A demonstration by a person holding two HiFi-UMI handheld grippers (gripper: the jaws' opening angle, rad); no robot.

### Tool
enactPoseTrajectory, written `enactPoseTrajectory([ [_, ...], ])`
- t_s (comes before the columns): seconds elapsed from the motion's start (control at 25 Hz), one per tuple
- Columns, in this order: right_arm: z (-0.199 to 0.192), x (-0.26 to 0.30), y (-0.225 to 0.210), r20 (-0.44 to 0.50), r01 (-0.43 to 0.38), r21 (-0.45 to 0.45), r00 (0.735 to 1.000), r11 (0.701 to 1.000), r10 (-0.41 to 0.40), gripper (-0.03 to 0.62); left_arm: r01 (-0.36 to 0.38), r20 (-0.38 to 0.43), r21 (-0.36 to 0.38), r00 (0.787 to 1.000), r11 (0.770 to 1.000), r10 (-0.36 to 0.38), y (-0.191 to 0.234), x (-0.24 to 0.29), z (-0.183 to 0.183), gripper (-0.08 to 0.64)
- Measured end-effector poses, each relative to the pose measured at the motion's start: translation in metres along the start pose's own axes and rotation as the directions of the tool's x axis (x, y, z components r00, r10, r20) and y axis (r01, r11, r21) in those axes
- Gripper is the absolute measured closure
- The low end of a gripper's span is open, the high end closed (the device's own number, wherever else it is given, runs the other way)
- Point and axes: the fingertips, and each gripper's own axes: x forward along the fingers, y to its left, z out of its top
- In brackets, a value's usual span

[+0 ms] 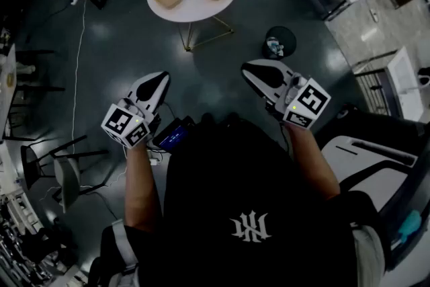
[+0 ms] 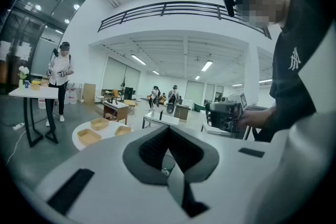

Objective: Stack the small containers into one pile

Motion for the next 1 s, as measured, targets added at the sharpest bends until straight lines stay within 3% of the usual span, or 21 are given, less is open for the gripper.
enactPoseTrajectory([
  [0.32, 0.001, -0.003, -0.008, 0.000, -0.008, -0.015, 1.000, 1.000, 0.008, 0.545, -0.011, 0.004, -0.002, 1.000, 1.000, 0.011, -0.014, -0.002, -0.005, 0.558],
  [0.72, 0.002, 0.004, -0.013, 0.018, -0.079, 0.045, 0.997, 0.996, 0.078, 0.545, -0.019, 0.015, -0.028, 1.000, 0.999, 0.020, -0.020, 0.000, -0.002, 0.558],
  [1.0, 0.003, -0.004, -0.028, 0.037, -0.059, 0.066, 0.998, 0.996, 0.057, 0.545, -0.001, 0.004, -0.028, 1.000, 1.000, 0.001, -0.015, 0.015, 0.000, 0.558],
])
